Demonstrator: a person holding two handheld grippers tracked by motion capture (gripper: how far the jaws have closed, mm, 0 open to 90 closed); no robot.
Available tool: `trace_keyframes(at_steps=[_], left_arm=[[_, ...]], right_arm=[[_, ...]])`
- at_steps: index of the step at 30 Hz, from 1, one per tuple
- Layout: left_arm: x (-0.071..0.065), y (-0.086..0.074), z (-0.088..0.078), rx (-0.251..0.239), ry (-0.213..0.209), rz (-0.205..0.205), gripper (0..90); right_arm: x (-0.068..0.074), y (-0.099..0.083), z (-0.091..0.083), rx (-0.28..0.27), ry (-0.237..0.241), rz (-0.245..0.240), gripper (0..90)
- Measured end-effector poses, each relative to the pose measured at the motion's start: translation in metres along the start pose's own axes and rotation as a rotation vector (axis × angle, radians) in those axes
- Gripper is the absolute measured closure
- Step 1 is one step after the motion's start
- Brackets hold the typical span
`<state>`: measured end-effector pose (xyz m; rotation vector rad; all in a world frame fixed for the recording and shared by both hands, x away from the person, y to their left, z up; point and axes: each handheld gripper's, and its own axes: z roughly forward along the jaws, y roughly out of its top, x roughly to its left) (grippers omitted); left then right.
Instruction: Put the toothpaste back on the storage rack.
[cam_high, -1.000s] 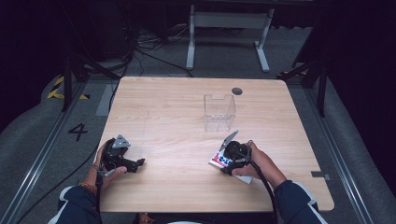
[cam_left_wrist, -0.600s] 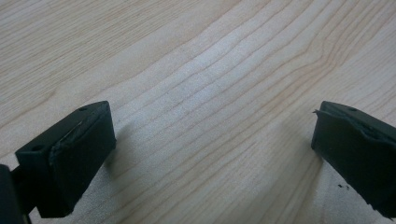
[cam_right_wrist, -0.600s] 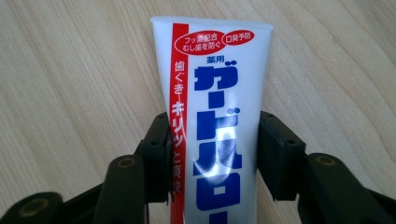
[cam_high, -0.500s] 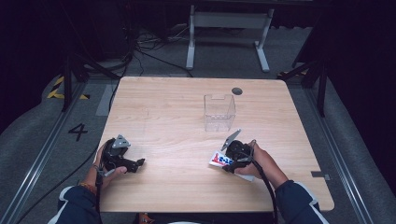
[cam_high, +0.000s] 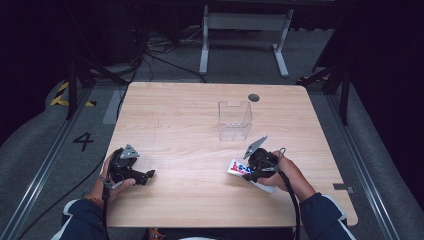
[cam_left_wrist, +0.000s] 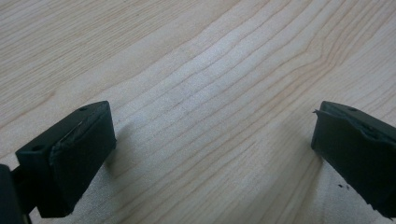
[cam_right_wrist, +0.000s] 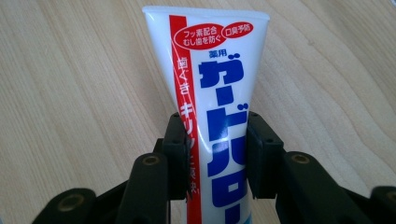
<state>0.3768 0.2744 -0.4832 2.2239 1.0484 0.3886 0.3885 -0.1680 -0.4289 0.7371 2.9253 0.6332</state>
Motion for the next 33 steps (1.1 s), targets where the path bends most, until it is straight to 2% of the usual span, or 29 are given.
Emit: trace_keyframes(at_steps=[1, 12, 21, 25, 26, 33], left_arm=[[0.000, 0.000, 0.000, 0.000, 0.000, 0.001, 0.2], [0.000, 0.000, 0.000, 0.001, 0.000, 0.001, 0.2], [0.000, 0.000, 0.000, 0.000, 0.004, 0.008, 0.3], [0.000, 0.000, 0.000, 0.002, 0.003, 0.006, 0.3], [0.000, 0.000, 0.000, 0.001, 0.002, 0.007, 0.3], [0.000, 0.000, 0.000, 0.001, 0.004, 0.008, 0.3]], right_arm=[[0.000, 0.000, -0.001, -0.003, 0.010, -0.002, 66.2], [-0.003, -0.004, -0.018, -0.081, 0.006, 0.014, 67.6], [-0.006, -0.009, -0.030, -0.147, -0.017, 0.026, 68.2], [-0.009, -0.010, -0.038, -0.202, -0.044, 0.033, 68.6], [-0.010, -0.011, -0.041, -0.224, -0.047, 0.052, 68.8], [-0.012, -0.013, -0.047, -0.278, -0.068, 0.053, 69.1]])
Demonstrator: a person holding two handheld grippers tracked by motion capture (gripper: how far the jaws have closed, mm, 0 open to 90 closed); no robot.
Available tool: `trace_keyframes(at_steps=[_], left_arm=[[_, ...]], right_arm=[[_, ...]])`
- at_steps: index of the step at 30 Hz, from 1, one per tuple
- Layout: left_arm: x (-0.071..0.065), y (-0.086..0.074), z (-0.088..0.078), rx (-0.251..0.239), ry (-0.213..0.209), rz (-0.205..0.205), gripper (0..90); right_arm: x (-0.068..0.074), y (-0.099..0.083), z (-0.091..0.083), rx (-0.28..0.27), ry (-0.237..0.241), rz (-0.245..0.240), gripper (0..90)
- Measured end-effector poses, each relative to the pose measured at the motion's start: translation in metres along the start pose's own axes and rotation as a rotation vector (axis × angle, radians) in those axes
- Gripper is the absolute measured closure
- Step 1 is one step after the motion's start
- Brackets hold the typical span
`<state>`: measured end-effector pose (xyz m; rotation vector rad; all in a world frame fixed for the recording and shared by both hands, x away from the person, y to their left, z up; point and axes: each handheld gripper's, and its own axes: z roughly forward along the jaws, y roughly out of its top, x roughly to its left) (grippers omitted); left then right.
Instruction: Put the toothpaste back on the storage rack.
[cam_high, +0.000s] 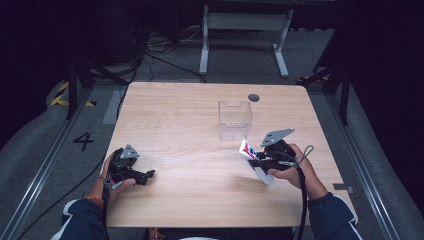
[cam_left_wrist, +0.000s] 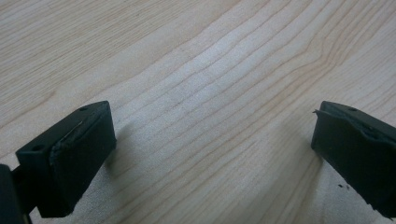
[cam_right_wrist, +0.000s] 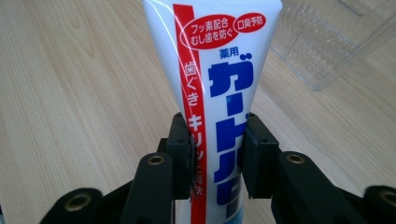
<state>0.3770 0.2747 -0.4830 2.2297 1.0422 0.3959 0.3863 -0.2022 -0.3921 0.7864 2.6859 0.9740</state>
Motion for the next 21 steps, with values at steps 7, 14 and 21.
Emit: trace_keyframes(at_steps=[7, 14, 21], left_arm=[[0.000, 0.000, 0.000, 0.001, -0.001, -0.002, 0.3], [-0.001, 0.000, 0.000, 0.000, -0.004, -0.011, 0.3], [0.000, 0.000, 0.000, 0.000, 0.000, -0.001, 0.3]], right_arm=[[-0.002, 0.002, -0.007, -0.059, -0.010, -0.001, 69.1], [-0.006, 0.007, -0.016, -0.133, -0.047, 0.018, 69.4], [-0.008, 0.014, -0.024, -0.176, -0.065, 0.018, 69.5]])
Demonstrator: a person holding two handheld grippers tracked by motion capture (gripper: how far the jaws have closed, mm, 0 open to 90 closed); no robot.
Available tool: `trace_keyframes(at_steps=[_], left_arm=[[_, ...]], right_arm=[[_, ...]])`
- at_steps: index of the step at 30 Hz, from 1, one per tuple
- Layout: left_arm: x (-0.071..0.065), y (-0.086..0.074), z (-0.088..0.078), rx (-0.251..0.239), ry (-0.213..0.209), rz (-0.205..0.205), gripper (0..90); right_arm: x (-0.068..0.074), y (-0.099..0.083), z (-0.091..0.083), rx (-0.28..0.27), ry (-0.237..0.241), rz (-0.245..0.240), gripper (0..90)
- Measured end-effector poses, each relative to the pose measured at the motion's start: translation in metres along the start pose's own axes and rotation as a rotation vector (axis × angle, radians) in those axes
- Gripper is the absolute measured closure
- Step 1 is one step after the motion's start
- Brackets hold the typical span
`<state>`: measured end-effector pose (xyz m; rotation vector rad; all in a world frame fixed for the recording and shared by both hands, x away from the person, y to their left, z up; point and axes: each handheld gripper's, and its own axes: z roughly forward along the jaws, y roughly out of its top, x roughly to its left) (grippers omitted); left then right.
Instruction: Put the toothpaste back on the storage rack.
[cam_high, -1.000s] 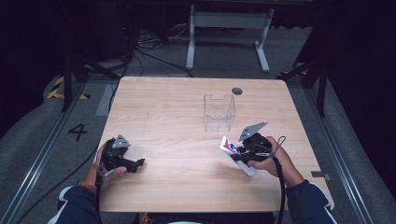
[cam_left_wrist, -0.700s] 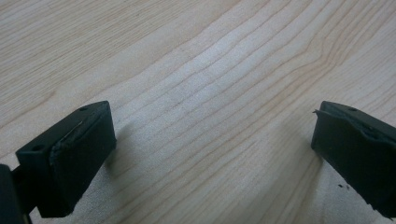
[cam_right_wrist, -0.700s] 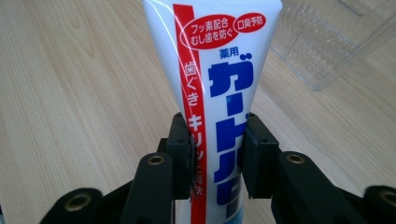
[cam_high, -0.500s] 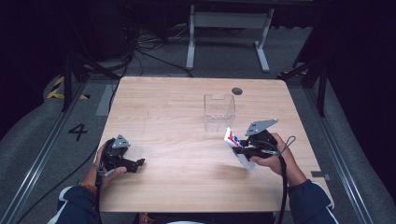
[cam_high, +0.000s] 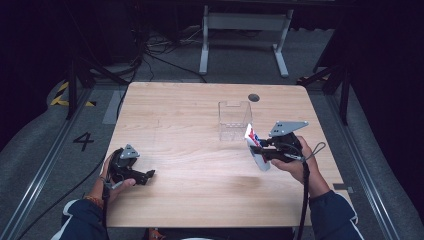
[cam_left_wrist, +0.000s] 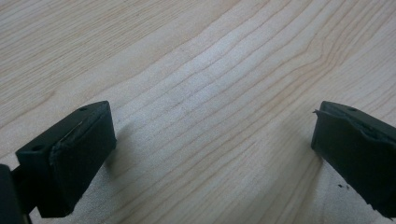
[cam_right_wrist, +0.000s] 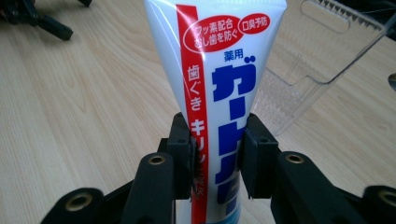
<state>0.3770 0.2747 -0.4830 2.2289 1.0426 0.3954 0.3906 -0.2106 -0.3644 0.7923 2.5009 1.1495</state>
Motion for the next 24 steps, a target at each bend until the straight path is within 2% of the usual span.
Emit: trace_keyframes(at_steps=[4, 16, 20, 24], left_arm=[[0.000, 0.000, 0.000, 0.000, 0.000, -0.001, 0.3], [-0.001, 0.000, 0.000, 0.000, -0.002, -0.012, 0.3], [-0.001, 0.000, 0.000, 0.000, -0.003, -0.013, 0.2], [-0.001, 0.000, 0.000, 0.001, -0.002, -0.013, 0.2]], right_arm=[[0.000, 0.004, -0.003, -0.025, -0.025, 0.001, 69.5], [-0.005, 0.020, -0.010, -0.077, -0.045, -0.003, 69.5], [-0.007, 0.030, -0.012, -0.114, -0.086, -0.007, 69.6], [-0.012, 0.038, -0.015, -0.139, -0.086, 0.004, 69.6]])
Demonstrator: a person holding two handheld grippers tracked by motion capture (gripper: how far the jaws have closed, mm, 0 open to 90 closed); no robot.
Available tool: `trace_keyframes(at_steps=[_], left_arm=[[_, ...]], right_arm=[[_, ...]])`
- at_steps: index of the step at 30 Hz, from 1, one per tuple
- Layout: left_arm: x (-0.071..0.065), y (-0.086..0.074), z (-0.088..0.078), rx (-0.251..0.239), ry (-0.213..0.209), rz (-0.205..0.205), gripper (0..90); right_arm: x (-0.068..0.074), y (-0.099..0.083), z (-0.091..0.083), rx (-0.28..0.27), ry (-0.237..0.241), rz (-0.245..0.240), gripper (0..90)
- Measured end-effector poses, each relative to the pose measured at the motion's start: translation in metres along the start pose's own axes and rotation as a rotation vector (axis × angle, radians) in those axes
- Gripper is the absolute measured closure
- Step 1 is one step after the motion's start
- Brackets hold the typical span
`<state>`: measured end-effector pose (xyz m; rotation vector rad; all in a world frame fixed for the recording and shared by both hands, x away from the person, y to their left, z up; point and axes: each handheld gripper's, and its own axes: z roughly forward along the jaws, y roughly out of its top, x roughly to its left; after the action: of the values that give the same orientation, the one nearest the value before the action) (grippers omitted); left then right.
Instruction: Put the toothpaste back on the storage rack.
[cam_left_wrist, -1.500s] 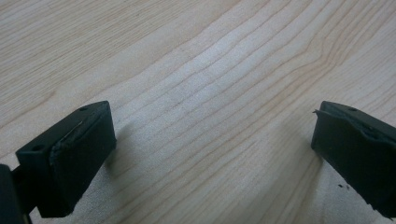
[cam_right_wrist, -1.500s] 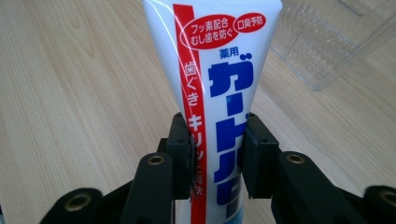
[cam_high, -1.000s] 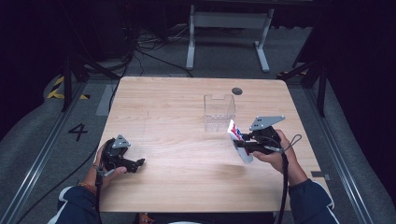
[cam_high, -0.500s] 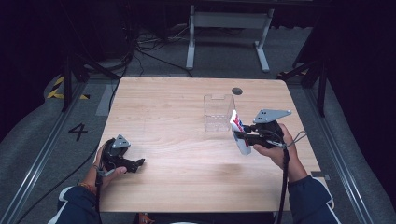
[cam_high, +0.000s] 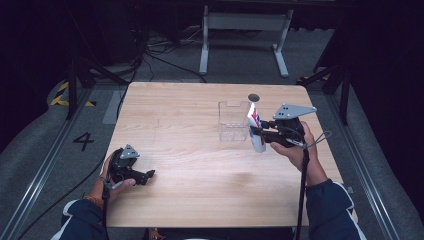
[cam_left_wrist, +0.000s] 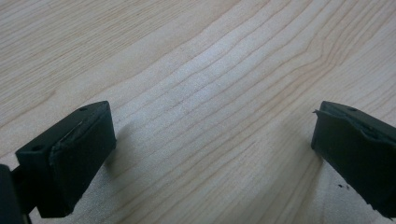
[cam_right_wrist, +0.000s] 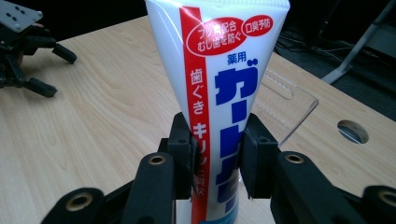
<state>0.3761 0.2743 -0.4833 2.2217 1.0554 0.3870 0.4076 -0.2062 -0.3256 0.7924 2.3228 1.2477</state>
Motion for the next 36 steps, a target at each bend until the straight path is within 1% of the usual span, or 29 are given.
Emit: trace_keyframes(at_steps=[1, 5, 6, 9, 10, 13, 17, 18, 20, 21, 23, 26, 31, 33, 36], left_arm=[[0.000, 0.000, 0.000, 0.000, 0.000, 0.000, 0.3], [0.000, 0.000, 0.000, 0.000, 0.000, 0.000, 0.2], [0.001, 0.000, 0.000, -0.001, 0.004, 0.013, 0.3], [0.001, 0.000, 0.000, -0.001, 0.004, 0.012, 0.2], [0.001, 0.000, 0.000, -0.001, 0.004, 0.012, 0.2], [0.001, 0.000, 0.000, -0.002, 0.005, 0.014, 0.2], [0.001, 0.000, 0.000, -0.001, 0.004, 0.012, 0.2], [0.001, 0.000, 0.000, -0.002, 0.004, 0.012, 0.2], [0.001, 0.000, 0.000, -0.006, 0.007, 0.011, 0.4], [0.001, 0.000, 0.000, -0.005, 0.008, 0.017, 0.4], [0.001, 0.000, 0.000, -0.004, 0.006, 0.014, 0.4], [0.001, 0.000, 0.000, -0.005, 0.007, 0.016, 0.4], [0.001, 0.000, 0.000, -0.005, 0.007, 0.017, 0.4], [0.001, 0.000, 0.000, -0.005, 0.007, 0.016, 0.4], [0.001, 0.000, 0.000, -0.005, 0.007, 0.017, 0.4]], right_arm=[[-0.001, 0.002, 0.000, 0.001, -0.007, -0.002, 69.6], [-0.003, 0.009, 0.003, -0.016, -0.005, -0.006, 69.6], [-0.004, 0.011, 0.004, -0.018, -0.006, -0.007, 69.6], [-0.005, 0.016, 0.006, -0.024, -0.010, -0.002, 69.6], [-0.007, 0.020, 0.007, -0.044, -0.020, -0.002, 69.8], [-0.009, 0.024, 0.010, -0.066, -0.026, 0.002, 69.8], [-0.009, 0.028, 0.013, -0.065, -0.026, -0.002, 69.8], [-0.009, 0.028, 0.014, -0.066, -0.025, 0.003, 69.8], [-0.009, 0.033, 0.018, -0.074, -0.024, -0.006, 69.8], [-0.009, 0.034, 0.019, -0.075, -0.025, -0.011, 69.8], [-0.010, 0.036, 0.021, -0.075, -0.026, -0.009, 69.8], [-0.012, 0.038, 0.026, -0.087, -0.023, 0.000, 69.8], [-0.016, 0.041, 0.036, -0.082, -0.024, 0.006, 69.8], [-0.018, 0.042, 0.039, -0.086, -0.026, 0.016, 69.8], [-0.020, 0.043, 0.042, -0.091, -0.027, 0.017, 69.8]])
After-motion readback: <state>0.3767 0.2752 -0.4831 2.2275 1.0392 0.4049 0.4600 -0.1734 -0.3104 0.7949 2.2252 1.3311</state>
